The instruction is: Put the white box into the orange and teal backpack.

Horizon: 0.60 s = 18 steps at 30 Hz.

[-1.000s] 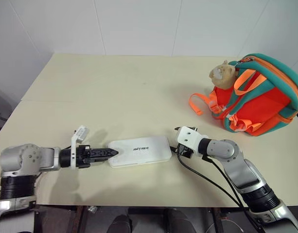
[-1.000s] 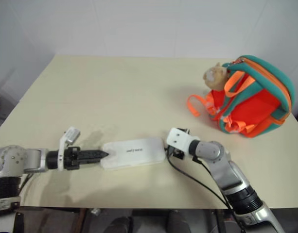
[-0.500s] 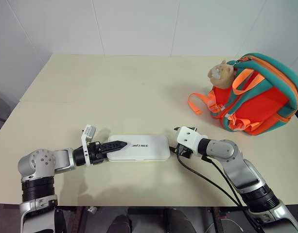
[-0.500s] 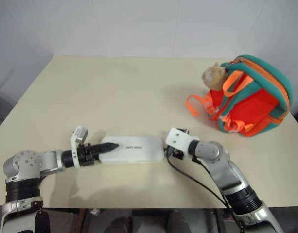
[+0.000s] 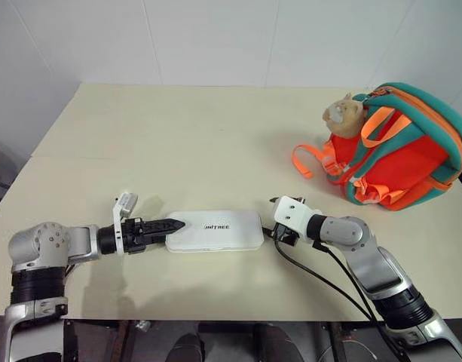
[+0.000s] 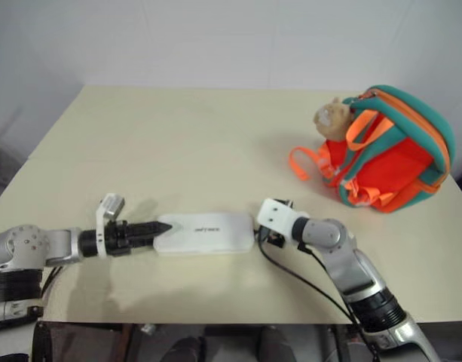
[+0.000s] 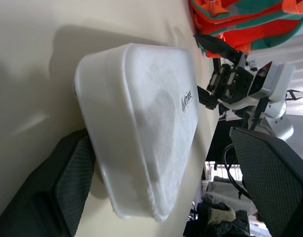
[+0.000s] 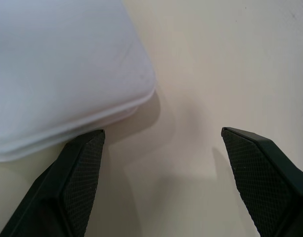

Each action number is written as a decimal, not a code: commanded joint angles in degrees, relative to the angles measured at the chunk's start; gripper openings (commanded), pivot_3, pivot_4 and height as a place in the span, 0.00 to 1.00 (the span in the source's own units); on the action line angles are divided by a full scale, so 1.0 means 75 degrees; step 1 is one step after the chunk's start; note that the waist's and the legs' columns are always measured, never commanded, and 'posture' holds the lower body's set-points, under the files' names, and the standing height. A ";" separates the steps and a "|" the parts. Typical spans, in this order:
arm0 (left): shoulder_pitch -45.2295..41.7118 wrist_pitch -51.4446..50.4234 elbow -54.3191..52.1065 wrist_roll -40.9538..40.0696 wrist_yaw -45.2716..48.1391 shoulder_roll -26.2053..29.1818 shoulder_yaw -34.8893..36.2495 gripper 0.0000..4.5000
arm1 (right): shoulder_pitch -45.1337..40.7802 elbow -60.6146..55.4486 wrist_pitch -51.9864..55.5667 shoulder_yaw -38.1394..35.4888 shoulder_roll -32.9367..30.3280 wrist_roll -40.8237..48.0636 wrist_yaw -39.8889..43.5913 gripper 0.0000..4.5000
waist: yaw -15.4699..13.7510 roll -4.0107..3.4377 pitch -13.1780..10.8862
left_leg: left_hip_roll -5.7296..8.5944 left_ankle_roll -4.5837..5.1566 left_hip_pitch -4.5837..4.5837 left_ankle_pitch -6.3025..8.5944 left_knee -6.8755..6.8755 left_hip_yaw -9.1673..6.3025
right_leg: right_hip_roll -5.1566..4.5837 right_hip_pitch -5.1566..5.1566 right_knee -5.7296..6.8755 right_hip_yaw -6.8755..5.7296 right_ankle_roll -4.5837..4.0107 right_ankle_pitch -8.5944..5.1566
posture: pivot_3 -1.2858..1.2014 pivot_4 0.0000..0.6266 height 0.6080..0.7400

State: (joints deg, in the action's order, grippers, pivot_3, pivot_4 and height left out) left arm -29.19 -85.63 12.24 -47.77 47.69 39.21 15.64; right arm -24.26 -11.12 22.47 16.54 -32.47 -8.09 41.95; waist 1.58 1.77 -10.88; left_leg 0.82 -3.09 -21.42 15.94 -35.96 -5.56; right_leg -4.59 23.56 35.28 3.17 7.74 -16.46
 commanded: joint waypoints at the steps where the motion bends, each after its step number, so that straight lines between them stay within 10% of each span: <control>1: -0.0184 0.0137 -0.0012 -0.0065 0.0543 0.0256 -0.0484 0.99 | -0.0107 -0.0137 -0.0119 -0.0071 -0.0022 0.0008 0.0048 1.00 | 0.0000 0.0000 0.0000 | 0.0000 0.0000 0.0000 0.0000 0.0000 0.0000 | 0.0000 0.0000 0.0000 0.0000 0.0000 0.0000 | 0.52 0.24 1.00; 18: -0.0807 0.0932 0.0879 0.0364 0.1517 0.0376 -0.1561 0.95 | -0.0016 -0.0220 -0.0108 -0.0140 -0.0116 -0.0006 0.0041 1.00 | 0.0001 0.0000 0.0000 | -0.0001 -0.0001 -0.0003 0.0003 0.0004 0.0004 | 0.0001 0.0001 -0.0015 0.0000 0.0001 0.0000 | 0.52 0.24 1.00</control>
State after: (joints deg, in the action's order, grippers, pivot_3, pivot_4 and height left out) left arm -33.78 -79.15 18.94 -44.77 57.58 41.66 3.58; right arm -24.28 -11.08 22.42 16.53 -32.65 -8.09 42.04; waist 1.59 1.77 -10.88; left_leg 0.81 -3.10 -21.44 15.97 -35.93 -5.54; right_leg -4.58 23.57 35.17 3.18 7.74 -16.46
